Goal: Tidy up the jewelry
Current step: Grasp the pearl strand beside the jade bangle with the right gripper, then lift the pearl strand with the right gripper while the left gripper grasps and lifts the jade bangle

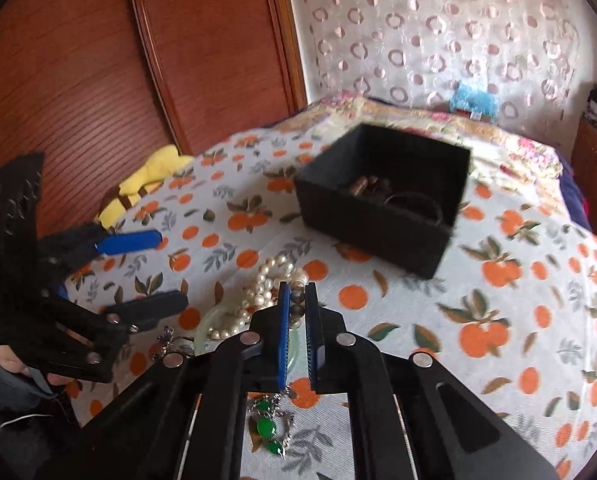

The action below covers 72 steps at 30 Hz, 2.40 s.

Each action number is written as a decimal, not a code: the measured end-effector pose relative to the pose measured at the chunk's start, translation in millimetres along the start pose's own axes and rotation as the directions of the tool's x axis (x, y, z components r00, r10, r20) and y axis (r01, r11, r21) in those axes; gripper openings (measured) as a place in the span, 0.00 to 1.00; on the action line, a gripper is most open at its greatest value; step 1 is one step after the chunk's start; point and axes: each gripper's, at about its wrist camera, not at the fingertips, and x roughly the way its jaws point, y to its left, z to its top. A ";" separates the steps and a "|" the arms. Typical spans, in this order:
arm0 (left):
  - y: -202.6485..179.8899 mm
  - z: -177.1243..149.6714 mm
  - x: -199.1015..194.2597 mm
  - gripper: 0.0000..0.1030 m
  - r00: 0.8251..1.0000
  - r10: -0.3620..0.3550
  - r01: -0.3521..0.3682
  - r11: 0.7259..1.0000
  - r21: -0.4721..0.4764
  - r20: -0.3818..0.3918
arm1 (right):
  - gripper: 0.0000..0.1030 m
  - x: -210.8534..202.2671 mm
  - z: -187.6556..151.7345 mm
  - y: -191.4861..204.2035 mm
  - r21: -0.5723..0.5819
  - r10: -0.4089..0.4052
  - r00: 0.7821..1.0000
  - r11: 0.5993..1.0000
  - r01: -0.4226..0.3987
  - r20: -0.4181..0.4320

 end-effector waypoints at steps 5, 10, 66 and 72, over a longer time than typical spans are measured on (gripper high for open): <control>-5.1 -0.3 2.0 0.75 1.000 -0.009 0.009 1.000 0.009 -0.009 | 0.08 -26.5 -3.0 -9.1 0.018 -0.028 0.998 0.999 0.027 0.050; -12.6 -0.8 5.2 0.75 0.999 -0.027 0.027 1.000 0.014 -0.018 | 0.08 -43.9 -9.6 -20.9 0.040 -0.056 0.995 0.998 0.053 0.081; -65.6 19.3 28.8 0.66 0.991 -0.110 0.117 0.988 0.104 -0.074 | 0.08 -115.8 0.3 -56.0 0.073 -0.184 0.963 0.982 0.173 0.198; -59.3 28.0 11.0 0.66 0.993 -0.111 0.113 0.989 0.093 -0.031 | 0.08 -122.0 16.0 -48.3 0.052 -0.181 0.960 0.983 0.173 0.214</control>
